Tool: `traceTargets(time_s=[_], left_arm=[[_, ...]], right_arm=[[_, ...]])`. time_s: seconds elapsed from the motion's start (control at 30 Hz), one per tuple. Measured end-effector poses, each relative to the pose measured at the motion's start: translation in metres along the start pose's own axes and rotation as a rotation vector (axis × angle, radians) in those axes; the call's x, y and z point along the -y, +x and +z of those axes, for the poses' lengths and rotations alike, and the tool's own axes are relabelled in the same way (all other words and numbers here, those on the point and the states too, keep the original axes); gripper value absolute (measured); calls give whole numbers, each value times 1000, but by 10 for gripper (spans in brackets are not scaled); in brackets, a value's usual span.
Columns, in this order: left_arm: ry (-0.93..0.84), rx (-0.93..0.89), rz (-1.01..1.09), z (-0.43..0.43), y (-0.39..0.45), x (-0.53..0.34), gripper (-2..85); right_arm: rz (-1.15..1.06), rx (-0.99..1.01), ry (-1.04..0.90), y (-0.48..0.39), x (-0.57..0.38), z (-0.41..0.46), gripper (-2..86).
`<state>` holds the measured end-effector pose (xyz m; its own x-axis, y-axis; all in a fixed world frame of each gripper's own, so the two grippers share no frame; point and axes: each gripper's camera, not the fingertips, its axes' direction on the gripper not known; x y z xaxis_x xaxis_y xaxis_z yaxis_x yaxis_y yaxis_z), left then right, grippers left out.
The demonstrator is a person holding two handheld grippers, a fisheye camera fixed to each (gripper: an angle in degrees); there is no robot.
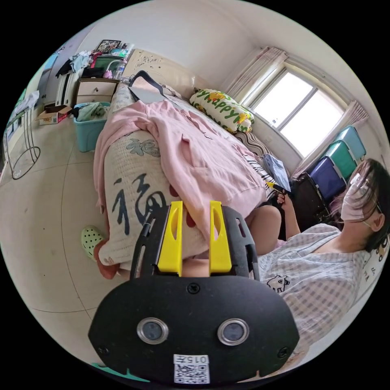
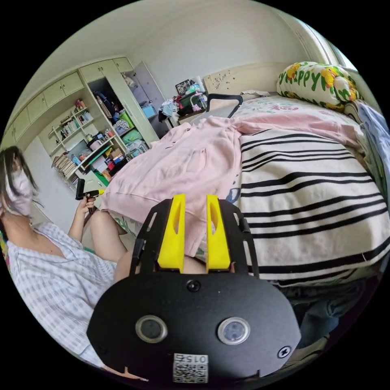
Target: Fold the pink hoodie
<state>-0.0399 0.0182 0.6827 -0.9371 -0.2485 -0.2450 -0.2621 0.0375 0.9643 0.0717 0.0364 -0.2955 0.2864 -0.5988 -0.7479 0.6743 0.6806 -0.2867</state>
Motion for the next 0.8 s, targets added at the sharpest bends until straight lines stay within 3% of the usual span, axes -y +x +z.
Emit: traceTargets(time_s=[0.3,0.37,0.67,0.8], left_arm=[[4,252,193,29,70,-15,100],[16,271,222,36,77,-18,100],[24,292,245,41,93,-35,66],[31,319,208,28,97,-48,29]], right_arm=[[-286,-647,39,-106,-33,51,-2],[-280,-634,-49,-105,-30,75,-6],[-74,-448,30,-87,-32,52,-10],[-56,-550,-3,-84,-38,37,-10]])
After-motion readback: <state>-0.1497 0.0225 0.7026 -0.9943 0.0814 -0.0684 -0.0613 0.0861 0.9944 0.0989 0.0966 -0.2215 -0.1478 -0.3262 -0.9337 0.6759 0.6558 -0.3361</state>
